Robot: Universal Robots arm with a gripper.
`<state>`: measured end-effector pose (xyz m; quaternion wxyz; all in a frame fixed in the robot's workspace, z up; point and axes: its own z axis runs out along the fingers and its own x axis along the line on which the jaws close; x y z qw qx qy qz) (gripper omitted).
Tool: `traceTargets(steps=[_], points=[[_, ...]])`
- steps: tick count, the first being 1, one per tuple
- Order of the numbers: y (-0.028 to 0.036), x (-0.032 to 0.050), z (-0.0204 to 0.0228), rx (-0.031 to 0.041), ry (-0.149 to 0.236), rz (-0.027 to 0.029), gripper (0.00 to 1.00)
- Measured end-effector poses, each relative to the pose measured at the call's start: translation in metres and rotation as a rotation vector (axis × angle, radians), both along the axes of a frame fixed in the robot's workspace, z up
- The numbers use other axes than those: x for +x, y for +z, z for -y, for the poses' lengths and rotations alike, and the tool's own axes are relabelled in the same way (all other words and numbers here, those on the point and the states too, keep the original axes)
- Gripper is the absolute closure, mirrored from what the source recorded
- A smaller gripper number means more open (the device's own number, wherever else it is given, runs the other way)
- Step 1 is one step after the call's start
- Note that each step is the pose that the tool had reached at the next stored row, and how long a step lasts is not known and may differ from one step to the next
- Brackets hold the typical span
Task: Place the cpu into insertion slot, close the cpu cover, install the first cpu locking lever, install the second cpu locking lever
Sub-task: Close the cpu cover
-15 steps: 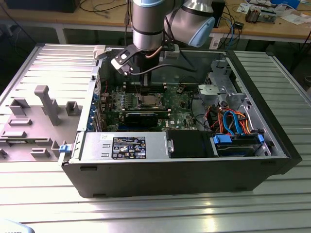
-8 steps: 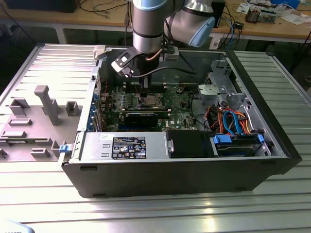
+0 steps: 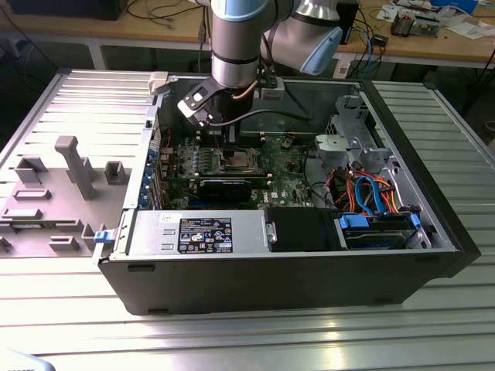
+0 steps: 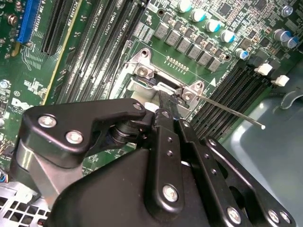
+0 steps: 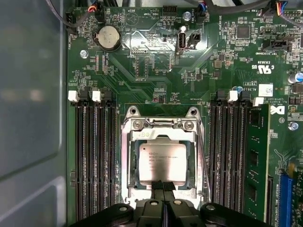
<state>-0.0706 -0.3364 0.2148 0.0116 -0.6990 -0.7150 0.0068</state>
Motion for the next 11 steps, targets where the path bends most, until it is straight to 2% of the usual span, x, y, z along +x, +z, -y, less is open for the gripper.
traceTargets(steps=[11], points=[[-0.0067, 0.0000, 0.0000, -0.0002, 0.000, -0.0002, 0.89]])
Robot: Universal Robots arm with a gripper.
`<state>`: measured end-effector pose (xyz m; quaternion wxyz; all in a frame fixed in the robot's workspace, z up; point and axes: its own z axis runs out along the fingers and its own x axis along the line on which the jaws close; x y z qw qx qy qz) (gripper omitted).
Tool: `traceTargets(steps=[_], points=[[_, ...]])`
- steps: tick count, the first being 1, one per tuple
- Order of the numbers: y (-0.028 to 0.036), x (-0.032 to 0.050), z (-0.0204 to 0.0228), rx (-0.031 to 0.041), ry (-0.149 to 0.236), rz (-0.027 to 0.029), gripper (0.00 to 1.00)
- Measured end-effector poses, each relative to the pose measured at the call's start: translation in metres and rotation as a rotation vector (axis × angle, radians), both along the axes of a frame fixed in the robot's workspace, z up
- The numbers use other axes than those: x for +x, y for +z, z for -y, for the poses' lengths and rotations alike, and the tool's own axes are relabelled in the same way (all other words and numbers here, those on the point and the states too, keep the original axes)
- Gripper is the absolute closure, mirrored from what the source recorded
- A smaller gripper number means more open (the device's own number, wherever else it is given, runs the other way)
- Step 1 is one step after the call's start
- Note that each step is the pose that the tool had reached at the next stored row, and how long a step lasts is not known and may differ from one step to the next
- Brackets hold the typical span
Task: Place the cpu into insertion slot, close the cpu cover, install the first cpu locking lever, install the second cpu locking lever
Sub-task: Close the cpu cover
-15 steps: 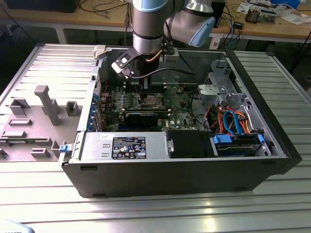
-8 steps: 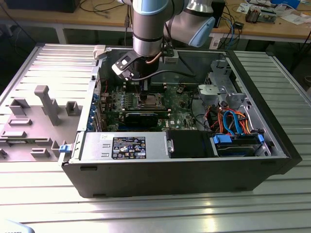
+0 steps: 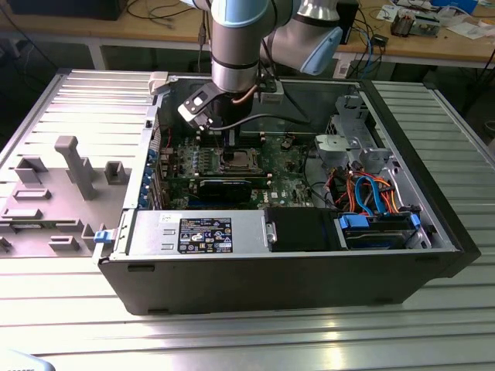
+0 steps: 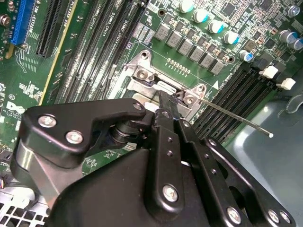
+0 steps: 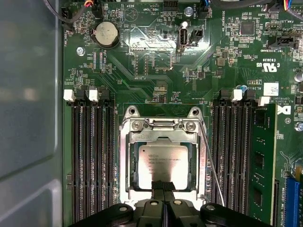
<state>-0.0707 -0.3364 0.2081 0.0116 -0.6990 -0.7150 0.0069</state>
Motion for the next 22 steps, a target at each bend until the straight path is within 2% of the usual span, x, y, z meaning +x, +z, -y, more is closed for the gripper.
traceTargets(steps=[10, 16, 22], points=[[-0.0010, 0.0005, 0.0000, 0.0002, 0.000, 0.0002, 0.89], [0.0039, 0.0017, -0.0001, 0.0005, 0.000, 0.0002, 0.89], [0.0047, 0.0072, 0.0000, 0.0007, 0.000, -0.0001, 0.89]])
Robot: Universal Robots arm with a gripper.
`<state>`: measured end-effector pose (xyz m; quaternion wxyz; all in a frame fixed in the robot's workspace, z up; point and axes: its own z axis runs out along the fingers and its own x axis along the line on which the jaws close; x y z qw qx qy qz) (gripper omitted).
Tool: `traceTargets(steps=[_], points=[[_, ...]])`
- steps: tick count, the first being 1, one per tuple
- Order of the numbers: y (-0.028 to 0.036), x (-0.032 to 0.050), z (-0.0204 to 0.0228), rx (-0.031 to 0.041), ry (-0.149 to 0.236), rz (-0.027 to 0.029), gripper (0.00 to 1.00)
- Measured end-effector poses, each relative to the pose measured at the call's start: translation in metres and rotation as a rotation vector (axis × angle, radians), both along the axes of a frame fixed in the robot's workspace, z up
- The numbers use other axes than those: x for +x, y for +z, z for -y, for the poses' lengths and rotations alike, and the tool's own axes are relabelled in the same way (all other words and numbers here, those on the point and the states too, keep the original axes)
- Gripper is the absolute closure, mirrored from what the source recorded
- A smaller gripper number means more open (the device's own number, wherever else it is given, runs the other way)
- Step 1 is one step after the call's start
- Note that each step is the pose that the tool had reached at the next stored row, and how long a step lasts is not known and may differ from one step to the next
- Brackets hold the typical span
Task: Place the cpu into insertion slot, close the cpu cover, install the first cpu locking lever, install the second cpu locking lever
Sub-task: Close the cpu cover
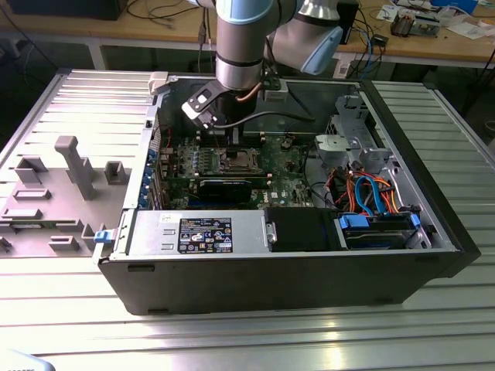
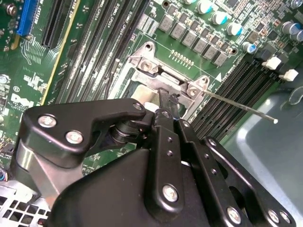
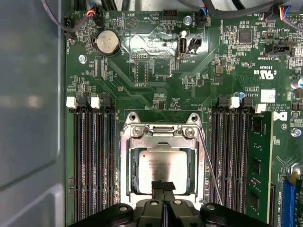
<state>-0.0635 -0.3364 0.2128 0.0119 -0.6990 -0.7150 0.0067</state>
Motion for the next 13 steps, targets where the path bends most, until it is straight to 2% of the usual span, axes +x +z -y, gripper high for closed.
traceTargets(steps=[13], points=[[0.0027, 0.0041, 0.0000, 0.0000, 0.000, -0.0001, 0.89]])
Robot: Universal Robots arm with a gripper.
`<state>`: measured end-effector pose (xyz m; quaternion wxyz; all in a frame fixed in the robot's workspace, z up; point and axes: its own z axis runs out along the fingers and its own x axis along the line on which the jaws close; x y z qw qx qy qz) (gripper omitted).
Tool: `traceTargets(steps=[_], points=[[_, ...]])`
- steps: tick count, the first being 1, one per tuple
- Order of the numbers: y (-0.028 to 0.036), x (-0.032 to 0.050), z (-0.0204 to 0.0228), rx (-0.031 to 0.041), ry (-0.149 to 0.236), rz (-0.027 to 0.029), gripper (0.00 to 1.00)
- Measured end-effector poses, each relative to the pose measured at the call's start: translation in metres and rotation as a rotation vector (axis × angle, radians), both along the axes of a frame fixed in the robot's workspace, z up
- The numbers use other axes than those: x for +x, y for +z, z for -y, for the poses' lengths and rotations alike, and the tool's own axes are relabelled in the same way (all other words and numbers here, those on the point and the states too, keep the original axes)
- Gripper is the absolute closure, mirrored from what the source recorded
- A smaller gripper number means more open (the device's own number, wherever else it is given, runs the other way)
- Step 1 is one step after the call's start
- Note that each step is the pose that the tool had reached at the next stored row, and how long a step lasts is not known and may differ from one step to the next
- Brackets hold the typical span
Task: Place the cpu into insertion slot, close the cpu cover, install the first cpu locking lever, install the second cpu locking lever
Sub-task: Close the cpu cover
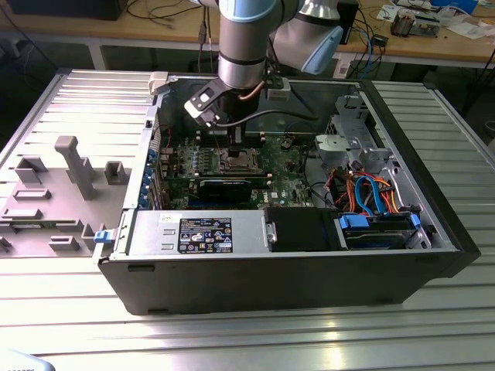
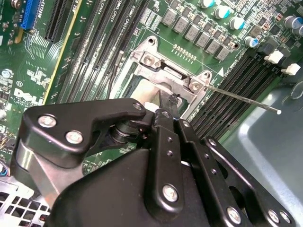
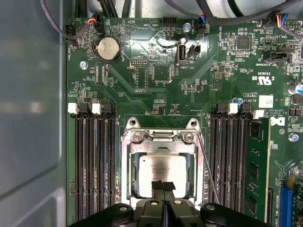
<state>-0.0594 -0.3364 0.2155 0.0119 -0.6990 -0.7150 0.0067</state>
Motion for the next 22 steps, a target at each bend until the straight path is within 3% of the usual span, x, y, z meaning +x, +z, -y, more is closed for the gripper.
traceTargets(steps=[11, 22], points=[[0.0004, 0.0036, -0.0001, 0.0002, 0.000, 0.0001, 0.89], [0.0070, 0.0037, -0.0001, 0.0002, 0.000, 0.0001, 0.89]])
